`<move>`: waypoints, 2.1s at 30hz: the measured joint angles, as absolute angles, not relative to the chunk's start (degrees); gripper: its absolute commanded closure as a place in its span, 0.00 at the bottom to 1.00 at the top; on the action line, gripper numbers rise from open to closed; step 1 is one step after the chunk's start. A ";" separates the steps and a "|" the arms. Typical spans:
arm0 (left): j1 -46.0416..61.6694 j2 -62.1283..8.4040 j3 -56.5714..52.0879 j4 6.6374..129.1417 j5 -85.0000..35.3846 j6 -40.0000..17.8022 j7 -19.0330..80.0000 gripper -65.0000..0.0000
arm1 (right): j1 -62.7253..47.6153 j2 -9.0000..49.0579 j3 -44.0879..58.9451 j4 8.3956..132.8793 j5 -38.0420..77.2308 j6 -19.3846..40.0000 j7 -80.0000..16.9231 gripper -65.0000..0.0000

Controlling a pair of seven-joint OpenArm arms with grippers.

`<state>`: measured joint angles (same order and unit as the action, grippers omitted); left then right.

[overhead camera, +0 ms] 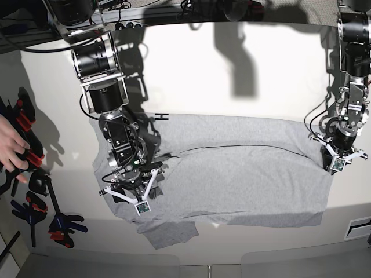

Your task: Fold the T-shirt properly

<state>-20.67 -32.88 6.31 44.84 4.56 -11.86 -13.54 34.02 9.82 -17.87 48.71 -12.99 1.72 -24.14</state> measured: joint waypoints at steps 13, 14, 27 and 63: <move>-33.89 -32.95 6.31 43.68 10.17 -11.55 -0.62 0.75 | 33.85 9.85 -17.87 48.73 -12.40 1.72 -25.63 0.50; -34.52 -33.04 6.26 42.76 10.11 -11.40 -0.27 0.75 | 33.82 9.82 -17.87 48.75 -12.40 1.72 -25.63 0.50; -34.15 -33.01 6.20 32.16 3.51 -19.99 -2.96 0.75 | 33.82 9.85 -17.87 48.93 -10.85 1.69 -27.18 0.50; -19.22 -32.53 5.89 41.93 -30.70 -19.99 17.85 0.75 | 3.05 11.35 9.47 73.14 11.66 19.42 -29.78 0.54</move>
<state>-19.22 -32.53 5.89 41.93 -30.70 -19.99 17.85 3.05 11.35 9.47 73.14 11.66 19.42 -29.78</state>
